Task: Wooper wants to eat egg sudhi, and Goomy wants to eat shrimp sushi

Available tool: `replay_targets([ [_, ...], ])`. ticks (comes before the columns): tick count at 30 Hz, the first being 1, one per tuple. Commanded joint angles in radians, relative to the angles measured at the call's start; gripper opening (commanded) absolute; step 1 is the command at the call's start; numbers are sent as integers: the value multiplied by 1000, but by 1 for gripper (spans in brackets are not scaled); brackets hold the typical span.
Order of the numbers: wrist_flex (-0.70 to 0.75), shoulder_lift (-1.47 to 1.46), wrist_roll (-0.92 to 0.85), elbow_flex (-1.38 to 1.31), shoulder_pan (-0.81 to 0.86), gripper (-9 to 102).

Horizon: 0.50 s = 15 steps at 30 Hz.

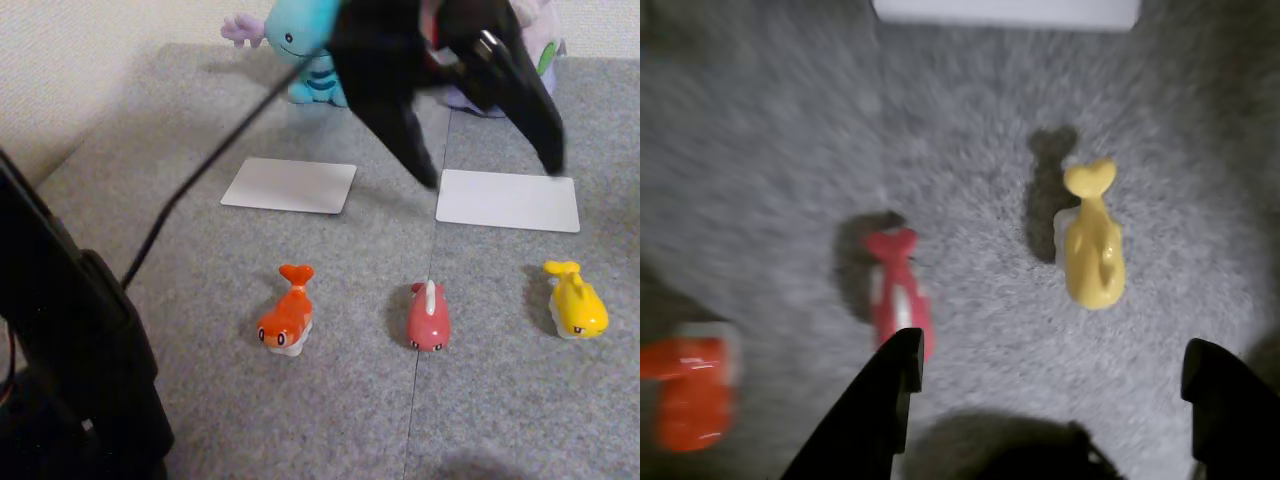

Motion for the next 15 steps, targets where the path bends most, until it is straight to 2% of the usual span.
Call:
replay_targets([
  [1,-71,-71,-61,-44,60,30],
  [15,-278,-262,-63,-46,121,30],
])
